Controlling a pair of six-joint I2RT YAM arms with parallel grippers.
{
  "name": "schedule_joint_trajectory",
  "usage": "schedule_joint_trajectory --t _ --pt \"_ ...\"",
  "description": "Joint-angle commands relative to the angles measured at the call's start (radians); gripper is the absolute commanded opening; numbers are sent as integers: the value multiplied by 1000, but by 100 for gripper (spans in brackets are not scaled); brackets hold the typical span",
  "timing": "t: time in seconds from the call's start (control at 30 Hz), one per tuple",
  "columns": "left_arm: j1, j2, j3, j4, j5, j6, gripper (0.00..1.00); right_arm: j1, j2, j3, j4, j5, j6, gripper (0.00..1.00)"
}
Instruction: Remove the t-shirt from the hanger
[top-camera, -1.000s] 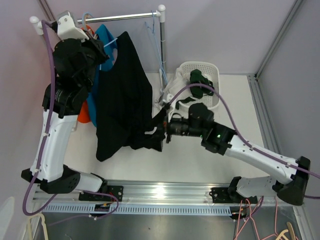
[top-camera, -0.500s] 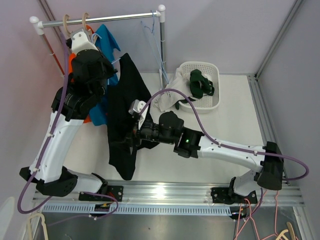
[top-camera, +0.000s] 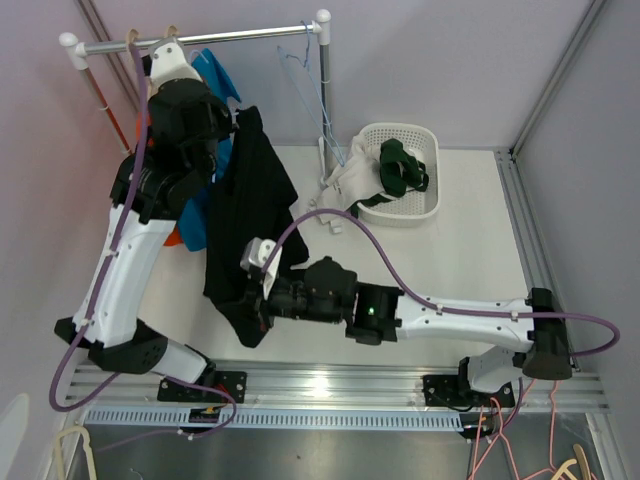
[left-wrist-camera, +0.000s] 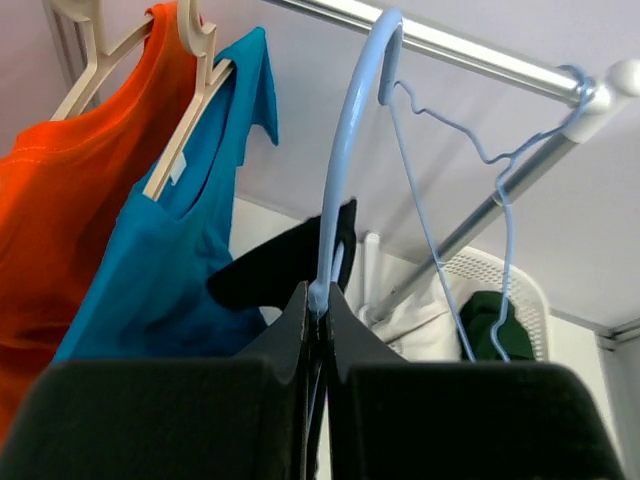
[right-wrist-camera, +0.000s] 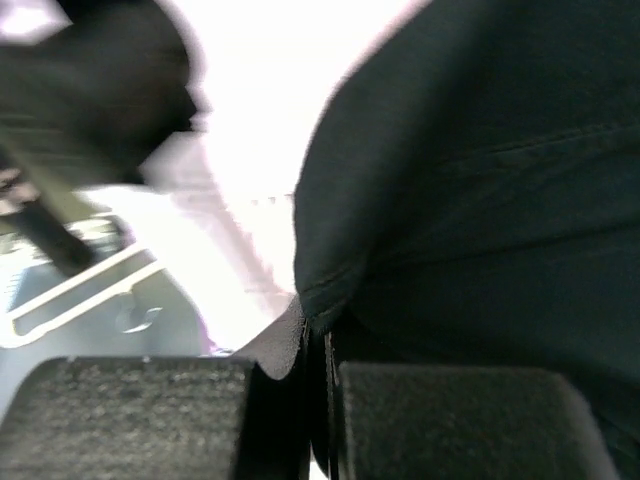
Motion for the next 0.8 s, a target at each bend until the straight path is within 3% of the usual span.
schedule_joint_trajectory --t 0.0,0.1,0.23,0.47,0.63,0.77 --pt "38 94 103 53 20 16 1 145 -79 15 -43 -1 15 0" --pt "55 165 204 9 11 15 1 255 -76 18 -84 17 20 0" --pt "58 230 298 -31 41 8 1 289 -19 -11 -136 22 81 0" --pt "60 211 266 -17 3 62 0 279 94 -20 -184 -47 136 0" --pt "61 172 169 24 20 36 1 305 102 197 -370 -6 -6 0" --pt "67 234 276 -40 28 50 1 359 136 327 -490 -62 -92 0"
